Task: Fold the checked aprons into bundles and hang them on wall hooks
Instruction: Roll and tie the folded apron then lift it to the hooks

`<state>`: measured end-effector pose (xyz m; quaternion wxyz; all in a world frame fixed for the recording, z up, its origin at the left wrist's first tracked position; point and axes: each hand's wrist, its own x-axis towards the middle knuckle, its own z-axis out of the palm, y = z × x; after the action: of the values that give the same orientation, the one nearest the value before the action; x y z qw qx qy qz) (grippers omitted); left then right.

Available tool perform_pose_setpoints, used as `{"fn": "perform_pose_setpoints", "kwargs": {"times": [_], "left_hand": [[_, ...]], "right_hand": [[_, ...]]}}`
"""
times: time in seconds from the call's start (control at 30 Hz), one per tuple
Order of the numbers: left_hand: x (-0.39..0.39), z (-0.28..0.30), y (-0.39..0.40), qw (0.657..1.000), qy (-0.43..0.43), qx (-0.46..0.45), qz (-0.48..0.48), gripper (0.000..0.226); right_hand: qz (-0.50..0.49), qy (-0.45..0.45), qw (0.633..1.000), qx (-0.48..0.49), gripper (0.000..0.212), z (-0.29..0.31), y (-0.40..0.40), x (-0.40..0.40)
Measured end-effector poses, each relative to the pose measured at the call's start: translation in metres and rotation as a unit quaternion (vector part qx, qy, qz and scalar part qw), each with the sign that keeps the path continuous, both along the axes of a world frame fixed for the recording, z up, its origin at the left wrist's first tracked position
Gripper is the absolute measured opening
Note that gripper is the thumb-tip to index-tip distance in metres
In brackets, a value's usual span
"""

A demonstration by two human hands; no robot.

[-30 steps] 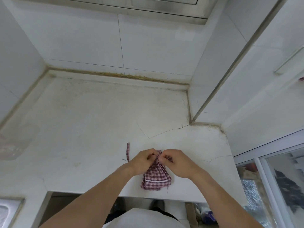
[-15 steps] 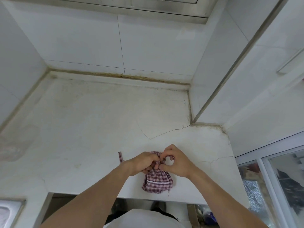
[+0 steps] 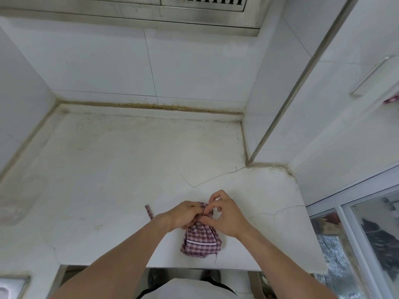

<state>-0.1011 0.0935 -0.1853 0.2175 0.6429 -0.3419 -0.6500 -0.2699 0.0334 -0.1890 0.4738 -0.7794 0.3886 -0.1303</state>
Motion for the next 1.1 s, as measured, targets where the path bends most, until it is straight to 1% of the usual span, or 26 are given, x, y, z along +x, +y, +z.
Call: {"fn": "perform_pose_setpoints", "kwargs": {"times": [0.07, 0.17, 0.23, 0.33, 0.43, 0.53, 0.6, 0.63, 0.67, 0.73, 0.8, 0.87, 0.93, 0.97, 1.0, 1.03, 1.1], "left_hand": [[0.001, 0.0, -0.001, 1.0, -0.006, -0.001, -0.012, 0.017], [-0.002, 0.003, -0.004, 0.998, -0.029, -0.014, -0.047, 0.023], [-0.004, 0.005, -0.004, 0.997, -0.044, -0.026, -0.056, 0.021], [-0.005, 0.006, -0.003, 0.999, -0.014, -0.021, -0.035, 0.023], [-0.003, 0.006, -0.003, 0.999, 0.002, -0.016, -0.028, 0.024], [-0.002, 0.004, -0.003, 0.999, 0.011, -0.025, -0.029, 0.026], [-0.001, 0.001, -0.002, 0.999, 0.02, -0.032, -0.016, 0.024], [-0.001, -0.002, -0.001, 0.999, 0.021, -0.036, -0.009, 0.025], [0.0, -0.004, 0.0, 0.999, 0.017, -0.039, -0.002, 0.026], [0.001, -0.007, 0.001, 0.999, 0.004, -0.045, -0.009, 0.029], [0.001, -0.007, 0.001, 0.998, -0.008, -0.056, -0.038, 0.03], [0.0, -0.006, 0.001, 0.996, -0.02, -0.064, -0.051, 0.029], [0.0, -0.009, 0.001, 0.997, -0.015, -0.069, -0.03, 0.027], [-0.001, -0.01, 0.002, 0.997, -0.005, -0.07, -0.01, 0.024], [-0.002, -0.013, 0.004, 0.997, 0.006, -0.071, 0.016, 0.02], [-0.003, -0.015, 0.005, 0.996, 0.02, -0.072, 0.045, 0.018], [-0.005, -0.017, 0.006, 0.993, 0.041, -0.079, 0.077, 0.017]], "right_hand": [[-0.007, 0.008, 1.0, 0.007, 0.019, -0.001, -0.001, -0.001], [-0.038, 0.0, 0.999, 0.023, 0.024, 0.0, 0.0, 0.0], [-0.05, -0.007, 0.998, 0.045, 0.025, 0.0, 0.0, 0.0], [-0.057, -0.016, 0.995, 0.081, 0.017, -0.003, -0.001, -0.002], [-0.036, -0.009, 0.997, 0.071, 0.01, -0.004, 0.001, -0.003], [0.017, 0.01, 0.999, 0.048, 0.003, -0.006, 0.001, -0.005], [0.038, 0.008, 0.996, 0.083, 0.003, -0.005, 0.001, -0.007], [0.032, -0.004, 0.992, 0.125, 0.003, -0.005, 0.001, -0.008], [0.019, -0.024, 0.984, 0.178, 0.002, -0.004, 0.002, -0.008], [-0.017, -0.066, 0.955, 0.289, 0.007, -0.003, 0.005, -0.006], [-0.051, -0.095, 0.924, 0.366, 0.007, -0.002, 0.008, -0.002], [-0.059, -0.09, 0.918, 0.381, 0.007, -0.001, 0.008, 0.0], [-0.044, -0.066, 0.928, 0.364, 0.01, -0.001, 0.006, 0.001], [-0.047, -0.071, 0.927, 0.364, 0.008, 0.0, 0.006, 0.001], [-0.061, -0.094, 0.919, 0.379, 0.007, 0.0, 0.006, 0.001], [-0.08, -0.13, 0.9, 0.409, 0.013, -0.001, 0.005, 0.001], [-0.117, -0.192, 0.848, 0.48, 0.028, -0.004, 0.005, 0.0]]}}
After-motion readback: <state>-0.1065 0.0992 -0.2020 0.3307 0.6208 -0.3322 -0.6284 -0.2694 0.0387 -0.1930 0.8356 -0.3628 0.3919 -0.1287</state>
